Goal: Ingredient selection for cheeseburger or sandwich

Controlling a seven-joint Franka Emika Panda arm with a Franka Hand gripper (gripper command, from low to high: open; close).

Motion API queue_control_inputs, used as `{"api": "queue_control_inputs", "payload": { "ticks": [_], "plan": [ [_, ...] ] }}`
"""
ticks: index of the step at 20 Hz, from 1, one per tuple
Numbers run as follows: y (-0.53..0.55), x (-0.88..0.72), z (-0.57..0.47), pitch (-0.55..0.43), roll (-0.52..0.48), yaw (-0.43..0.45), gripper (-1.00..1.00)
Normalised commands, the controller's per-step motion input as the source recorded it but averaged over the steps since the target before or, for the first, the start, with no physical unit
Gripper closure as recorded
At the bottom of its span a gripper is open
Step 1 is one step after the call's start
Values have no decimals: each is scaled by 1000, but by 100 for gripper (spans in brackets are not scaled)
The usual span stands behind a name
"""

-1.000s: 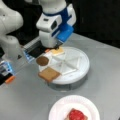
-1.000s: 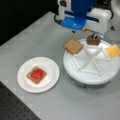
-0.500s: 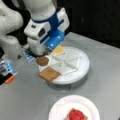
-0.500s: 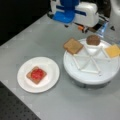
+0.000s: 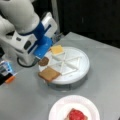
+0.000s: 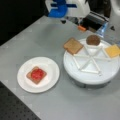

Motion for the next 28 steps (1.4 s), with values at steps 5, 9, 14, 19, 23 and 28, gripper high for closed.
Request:
{"api": "queue_control_inputs", "payload": {
  "ticks": [5,9,14,19,23,28],
  "plan": [
    [-273,163,-171,129,379,-35,-100],
    [-301,125,-232,71,365,-4,-100],
    [-249,93,-212,31,462,34,-100],
    [-163,29,-194,10,512,73,-100],
    [-111,-9,-199,-40,475,61,-100],
    [-108,2,-230,-72,434,40,-100]
  ]
}}
